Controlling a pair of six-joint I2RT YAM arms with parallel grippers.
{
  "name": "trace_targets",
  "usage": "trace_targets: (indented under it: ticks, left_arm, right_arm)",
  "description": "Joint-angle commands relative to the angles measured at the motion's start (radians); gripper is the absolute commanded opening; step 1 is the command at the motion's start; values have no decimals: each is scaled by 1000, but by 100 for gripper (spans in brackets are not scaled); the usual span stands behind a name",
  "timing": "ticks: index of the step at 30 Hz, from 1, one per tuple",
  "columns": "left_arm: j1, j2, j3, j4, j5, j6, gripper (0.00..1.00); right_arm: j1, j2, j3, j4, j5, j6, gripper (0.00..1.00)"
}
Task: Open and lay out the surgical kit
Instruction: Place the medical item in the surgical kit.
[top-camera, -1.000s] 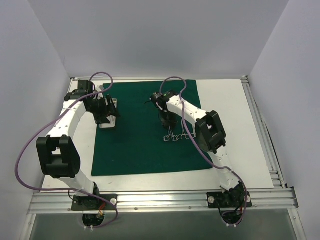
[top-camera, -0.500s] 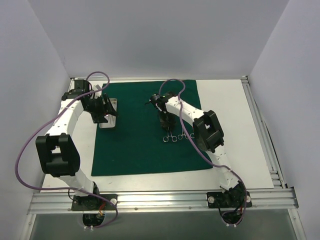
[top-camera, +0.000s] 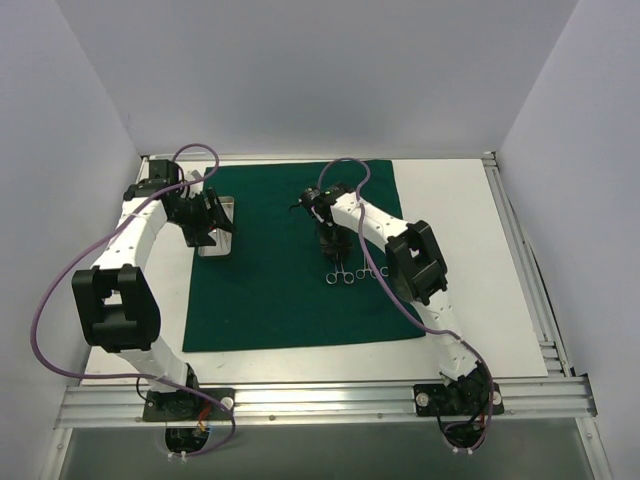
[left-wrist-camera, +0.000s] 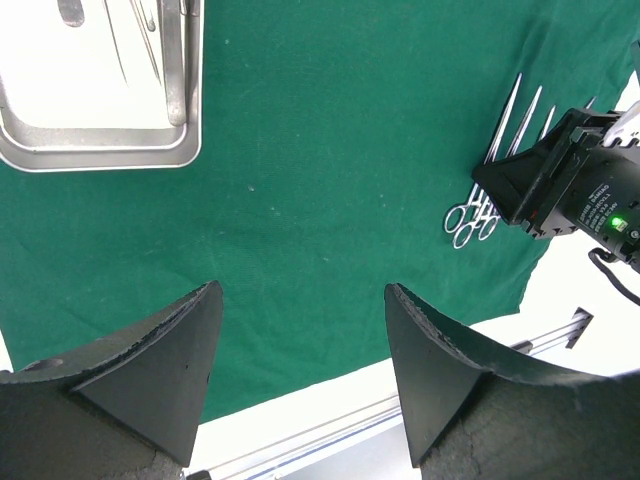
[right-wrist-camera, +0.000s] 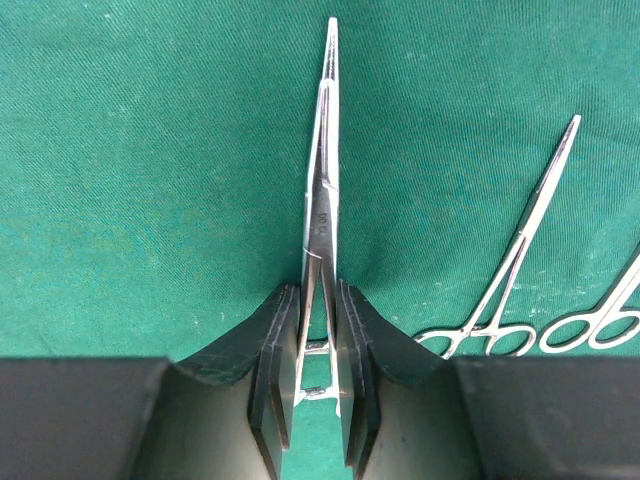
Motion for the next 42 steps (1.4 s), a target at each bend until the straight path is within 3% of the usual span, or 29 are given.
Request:
trace_targets:
  ticks: [1,8,22,30,34,39,42]
  left_arm:
    - [10,0,40,30,22,12,75]
    - [10,-3,45,30,23,9,75]
    - [10,-9,45,32,23,-1,75]
    - [12,-9,53,30,20,-8,75]
    - [10,-9,48,37,19,-14,75]
    - [12,-7,48,37,16,-18,75]
    - [12,-1,57,24,9,-18,75]
  right_arm:
    - [-14,25,13,-29,5,-7,19]
    - [-25,23,9,-29,-5,-11,27]
    - [-36,28,21,-13,-28,-57,28]
    - [-34,35,10,-12,-17,-80,15]
    - [-40,37,10,-15,-15,-82,15]
    - [-45,26,27,-15,-14,-85,25]
    - [-50,14,43,-15,-20,-91,53]
